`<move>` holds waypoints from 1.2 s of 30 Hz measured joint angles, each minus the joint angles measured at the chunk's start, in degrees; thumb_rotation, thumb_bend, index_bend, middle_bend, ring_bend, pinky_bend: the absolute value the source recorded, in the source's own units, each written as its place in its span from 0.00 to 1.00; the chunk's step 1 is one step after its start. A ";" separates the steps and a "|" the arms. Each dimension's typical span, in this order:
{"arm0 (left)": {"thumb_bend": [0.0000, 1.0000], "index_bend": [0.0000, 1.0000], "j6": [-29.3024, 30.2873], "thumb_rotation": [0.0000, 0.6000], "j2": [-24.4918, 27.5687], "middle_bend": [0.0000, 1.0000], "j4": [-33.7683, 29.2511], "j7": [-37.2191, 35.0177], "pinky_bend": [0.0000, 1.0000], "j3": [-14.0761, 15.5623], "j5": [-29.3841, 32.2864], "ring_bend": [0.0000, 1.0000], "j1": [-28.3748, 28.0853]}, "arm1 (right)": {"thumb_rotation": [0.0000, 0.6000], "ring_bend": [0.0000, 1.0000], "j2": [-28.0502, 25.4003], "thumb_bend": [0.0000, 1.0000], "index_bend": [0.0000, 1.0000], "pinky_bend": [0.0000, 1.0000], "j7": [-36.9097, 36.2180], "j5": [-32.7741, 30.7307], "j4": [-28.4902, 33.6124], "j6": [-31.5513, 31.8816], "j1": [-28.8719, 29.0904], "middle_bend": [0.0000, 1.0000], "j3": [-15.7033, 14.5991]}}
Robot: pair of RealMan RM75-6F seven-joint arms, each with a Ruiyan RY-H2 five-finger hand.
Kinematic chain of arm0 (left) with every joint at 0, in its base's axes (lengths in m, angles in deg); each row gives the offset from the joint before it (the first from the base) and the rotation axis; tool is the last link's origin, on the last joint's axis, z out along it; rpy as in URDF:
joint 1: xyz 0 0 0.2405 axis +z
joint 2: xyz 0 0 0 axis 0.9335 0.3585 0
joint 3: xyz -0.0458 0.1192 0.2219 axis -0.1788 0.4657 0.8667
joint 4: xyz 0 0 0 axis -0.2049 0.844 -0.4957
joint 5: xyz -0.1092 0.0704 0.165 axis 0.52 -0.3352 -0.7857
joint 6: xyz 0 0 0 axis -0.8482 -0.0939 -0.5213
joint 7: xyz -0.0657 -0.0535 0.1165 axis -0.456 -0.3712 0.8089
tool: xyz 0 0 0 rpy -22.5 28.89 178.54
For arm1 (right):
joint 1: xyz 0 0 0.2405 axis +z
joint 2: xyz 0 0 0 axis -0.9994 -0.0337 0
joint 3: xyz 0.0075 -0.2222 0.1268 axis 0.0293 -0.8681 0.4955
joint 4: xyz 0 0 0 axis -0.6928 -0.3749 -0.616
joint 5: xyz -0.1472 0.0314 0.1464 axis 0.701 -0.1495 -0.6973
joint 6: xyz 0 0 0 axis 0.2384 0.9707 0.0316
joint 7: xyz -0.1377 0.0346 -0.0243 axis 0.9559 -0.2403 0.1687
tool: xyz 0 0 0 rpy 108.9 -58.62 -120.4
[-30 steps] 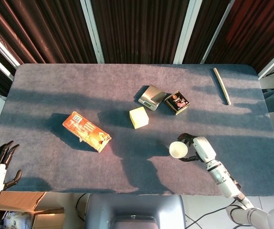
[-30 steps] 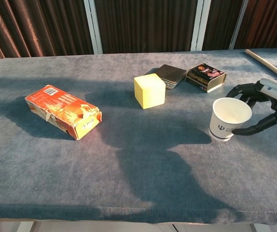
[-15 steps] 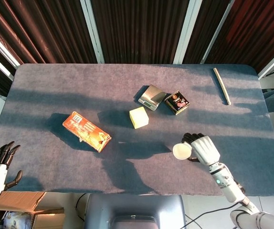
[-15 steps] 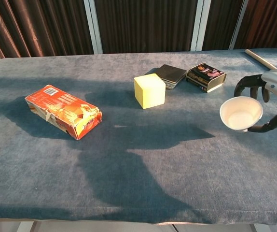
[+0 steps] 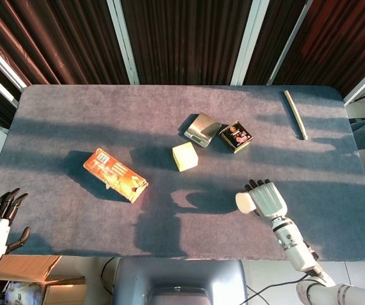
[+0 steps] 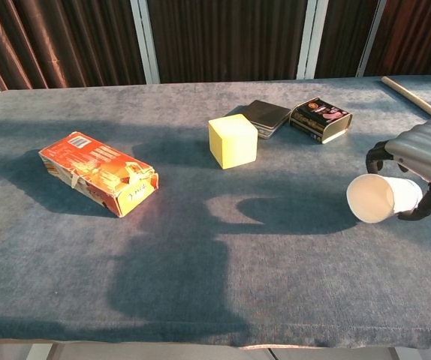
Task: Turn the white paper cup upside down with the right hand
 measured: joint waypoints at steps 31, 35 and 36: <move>0.38 0.12 -0.42 1.00 -0.23 0.03 -0.37 0.59 0.27 -0.52 1.42 0.01 -0.01 | 1.00 0.49 1.95 0.28 0.62 0.62 -21.76 2.90 -14.76 -3.47 1.68 0.45 -1.18; 0.37 0.12 -0.51 1.00 -0.25 0.03 -0.34 0.59 0.27 -0.54 1.42 0.01 -0.06 | 1.00 0.52 2.93 0.32 0.69 0.65 -22.61 3.99 -16.57 -1.85 1.53 0.48 -1.36; 0.37 0.12 -0.52 1.00 -0.26 0.03 -0.32 0.58 0.27 -0.55 1.44 0.01 -0.06 | 1.00 0.52 3.14 0.33 0.70 0.65 -22.90 4.36 -16.99 -1.34 1.46 0.48 -1.44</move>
